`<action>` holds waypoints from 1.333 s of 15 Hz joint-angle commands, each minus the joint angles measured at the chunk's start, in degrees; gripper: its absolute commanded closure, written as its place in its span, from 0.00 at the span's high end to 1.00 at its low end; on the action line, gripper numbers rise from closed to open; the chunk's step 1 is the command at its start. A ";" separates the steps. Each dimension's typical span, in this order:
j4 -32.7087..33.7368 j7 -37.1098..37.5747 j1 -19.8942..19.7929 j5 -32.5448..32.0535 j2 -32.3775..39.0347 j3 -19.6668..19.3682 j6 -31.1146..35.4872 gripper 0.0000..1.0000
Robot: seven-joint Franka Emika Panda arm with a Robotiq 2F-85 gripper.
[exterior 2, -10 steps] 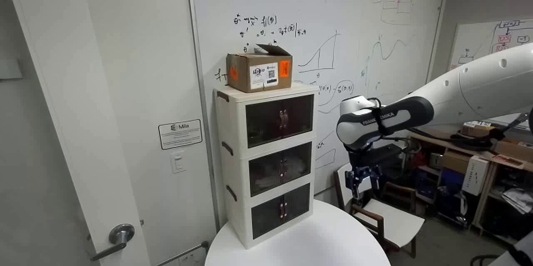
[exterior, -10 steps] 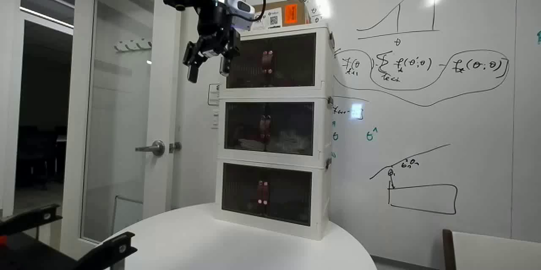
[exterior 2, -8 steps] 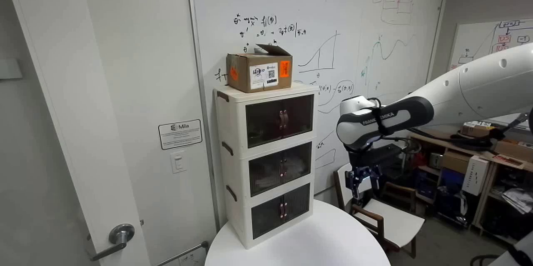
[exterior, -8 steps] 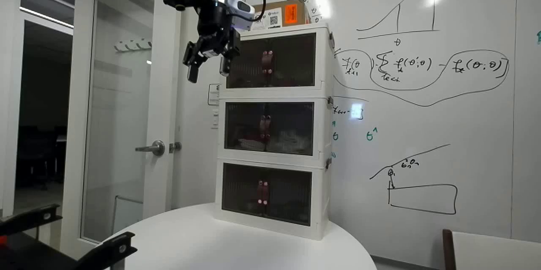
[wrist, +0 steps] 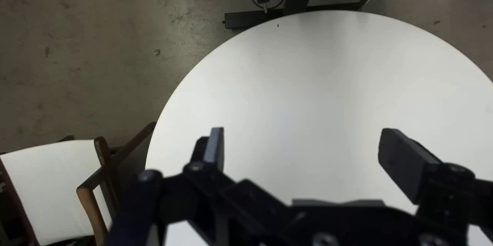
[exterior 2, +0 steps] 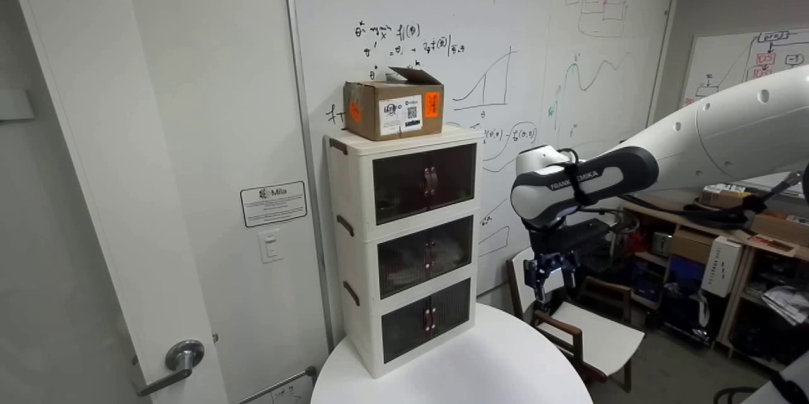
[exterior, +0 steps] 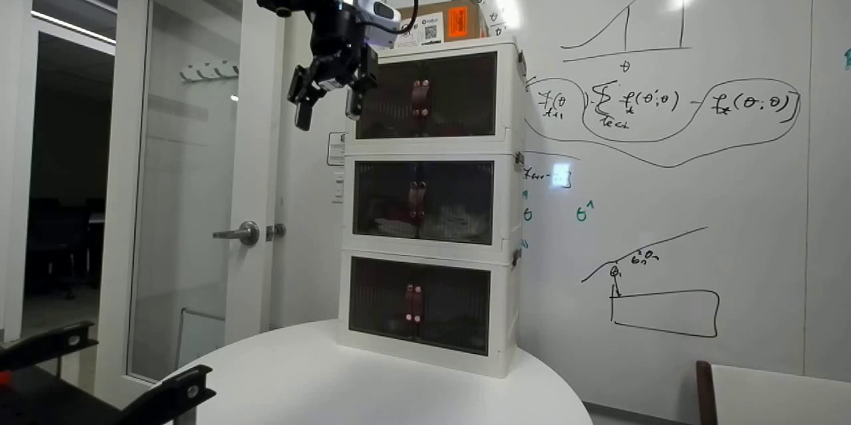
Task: Open the top right cabinet door
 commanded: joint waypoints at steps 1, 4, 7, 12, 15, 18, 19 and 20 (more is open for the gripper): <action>0.07 0.12 0.58 -0.12 0.01 -0.53 -0.10 1.00; 0.07 0.12 0.58 -0.12 0.01 -0.53 -0.10 1.00; 0.07 0.12 0.58 -0.12 0.01 -0.53 -0.10 1.00; 0.07 0.12 0.58 -0.12 0.01 -0.53 -0.10 1.00; 0.07 0.12 0.58 -0.12 0.01 -0.53 -0.10 1.00; 0.07 0.12 0.58 -0.12 0.01 -0.53 -0.10 1.00; -0.75 1.57 0.83 -0.62 -0.99 0.15 0.79 1.00; -1.13 3.02 1.02 -1.15 -1.36 0.73 1.02 1.00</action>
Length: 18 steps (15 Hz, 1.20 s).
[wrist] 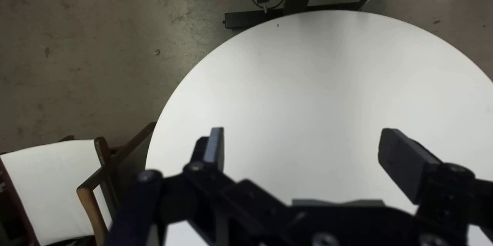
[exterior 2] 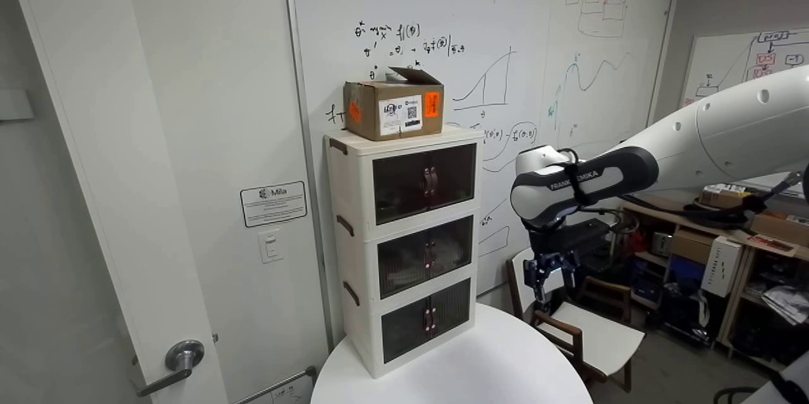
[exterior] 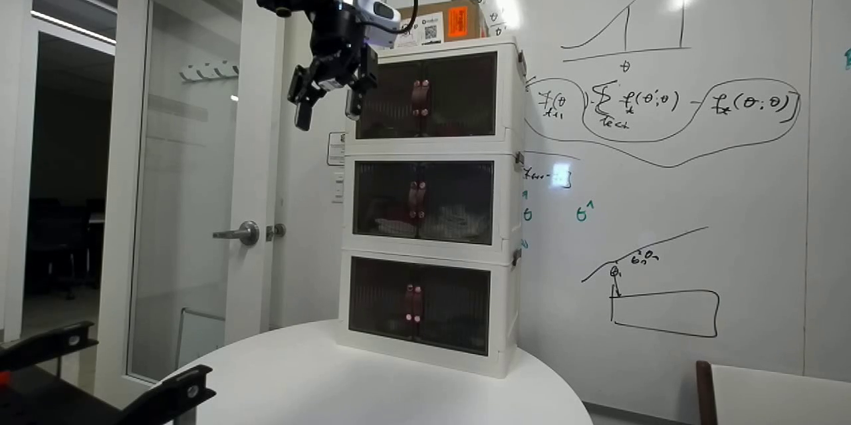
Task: Open the top right cabinet door
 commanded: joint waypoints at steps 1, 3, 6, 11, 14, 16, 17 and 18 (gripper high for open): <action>-1.25 2.31 1.34 -0.93 -1.25 0.85 1.16 1.00; -0.77 2.31 2.42 0.64 -0.66 1.40 2.47 1.00; 1.28 0.75 4.28 6.72 0.37 1.08 6.07 1.00; 4.75 -9.37 6.37 18.77 2.69 -1.09 7.43 1.00; 7.00 -18.54 6.63 23.27 4.35 -2.48 5.00 1.00; 8.13 -25.51 6.50 26.70 5.37 -3.84 4.75 1.00; 8.56 -29.64 6.33 29.05 5.83 -4.73 5.25 1.00; 9.37 -32.77 5.93 31.47 6.64 -5.68 5.17 1.00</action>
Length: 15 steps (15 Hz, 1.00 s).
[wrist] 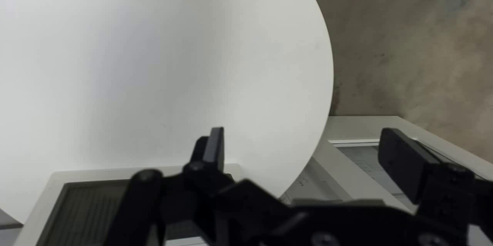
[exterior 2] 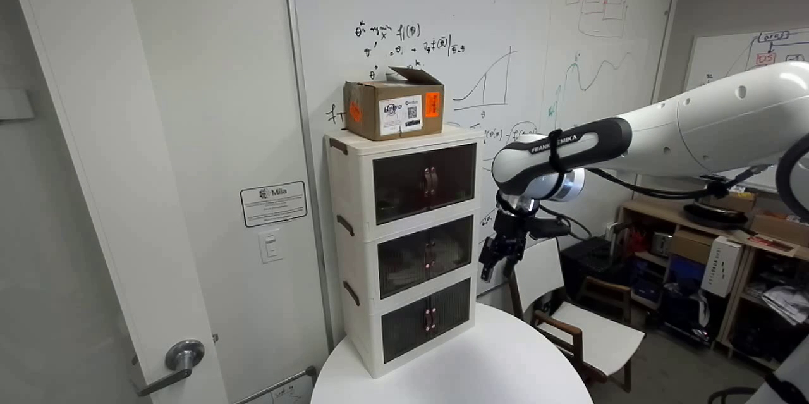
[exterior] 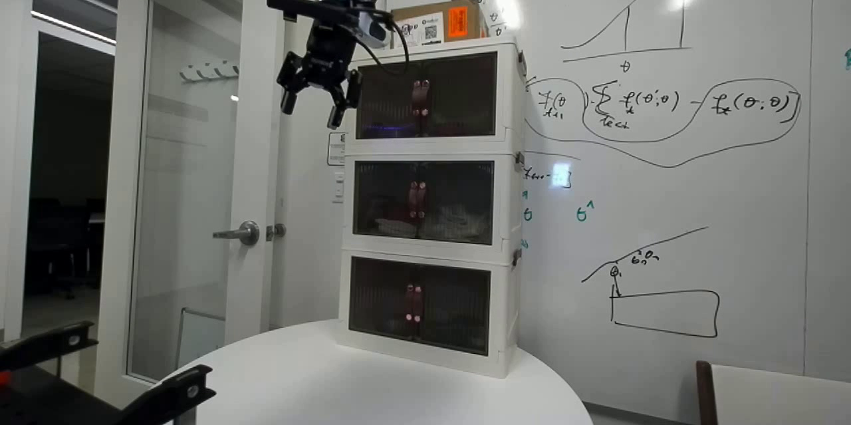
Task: Open the top right cabinet door
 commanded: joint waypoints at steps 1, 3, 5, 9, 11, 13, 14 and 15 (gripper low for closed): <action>4.30 -12.90 -0.18 8.65 3.43 -3.89 -1.77 1.00; 5.67 -20.45 -0.78 14.42 4.63 -5.71 -1.48 1.00; 7.41 -28.05 -1.63 19.79 6.16 -6.98 -2.23 1.00; 10.60 -41.23 -3.83 29.79 8.95 -7.72 -6.90 1.00; 12.60 -45.75 -5.20 34.07 10.94 -7.74 -12.10 1.00; 10.13 -42.96 -5.97 32.17 8.91 -6.28 -10.53 1.00; 10.94 -44.07 -6.44 33.17 9.78 -6.31 -12.69 1.00; 11.54 -44.65 -6.73 33.59 10.49 -6.32 -13.71 1.00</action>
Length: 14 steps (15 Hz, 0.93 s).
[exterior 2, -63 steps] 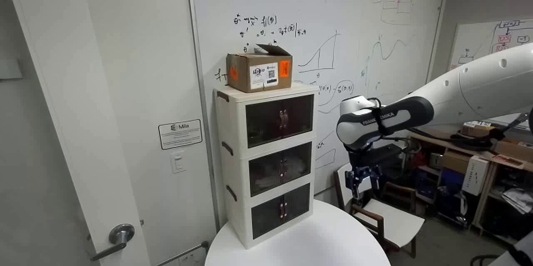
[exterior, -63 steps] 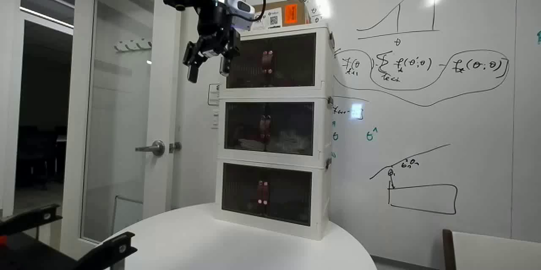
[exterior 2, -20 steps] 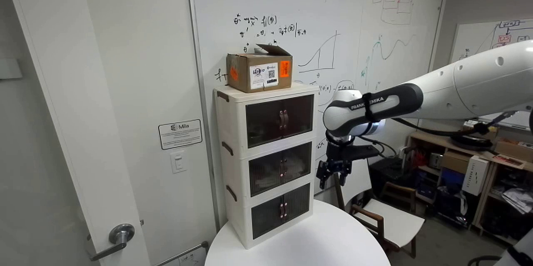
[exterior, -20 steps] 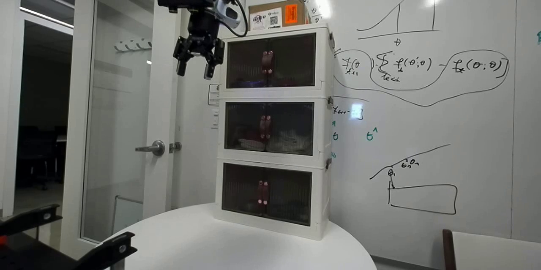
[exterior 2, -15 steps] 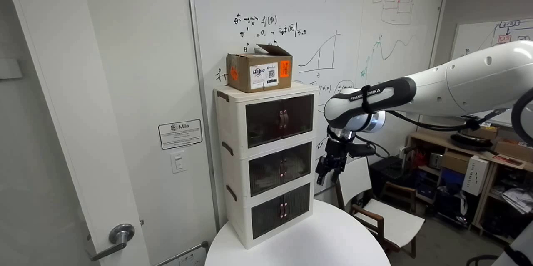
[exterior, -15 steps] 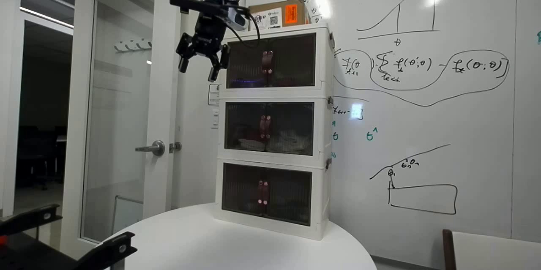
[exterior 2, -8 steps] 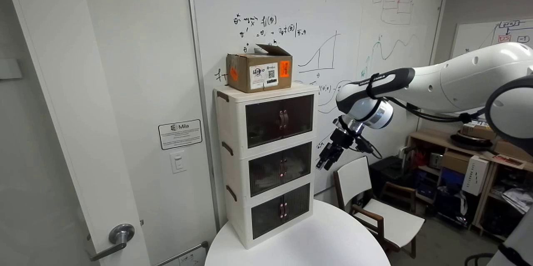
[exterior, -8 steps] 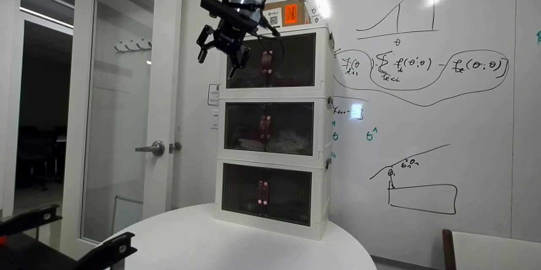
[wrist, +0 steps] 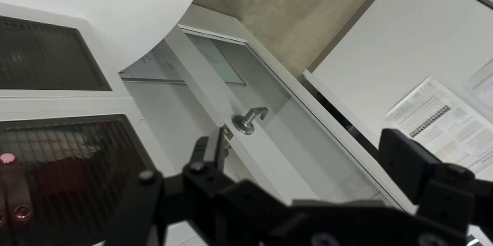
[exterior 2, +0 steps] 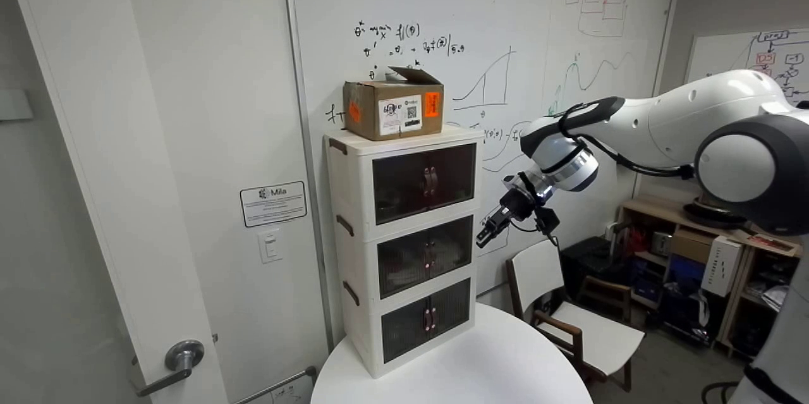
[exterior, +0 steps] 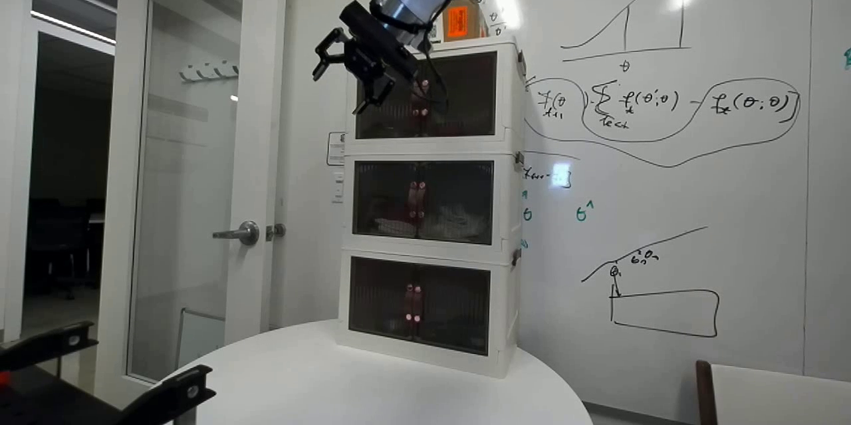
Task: Open the top right cabinet door
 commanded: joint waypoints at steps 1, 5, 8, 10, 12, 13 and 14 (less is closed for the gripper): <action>0.52 -0.22 -1.43 0.12 0.52 1.21 -0.56 1.00; 2.83 -2.98 -2.42 5.09 3.33 0.69 -7.87 1.00; 4.29 -7.13 -3.22 13.23 4.98 0.79 -6.67 1.00; 6.09 -12.59 -3.72 17.45 6.11 0.97 -5.50 1.00; 8.63 -17.59 -4.12 19.98 7.73 1.13 -5.06 1.00; 9.91 -19.90 -4.21 21.89 8.71 1.27 -4.34 1.00; 11.11 -22.09 -4.40 23.64 9.66 1.35 -4.63 1.00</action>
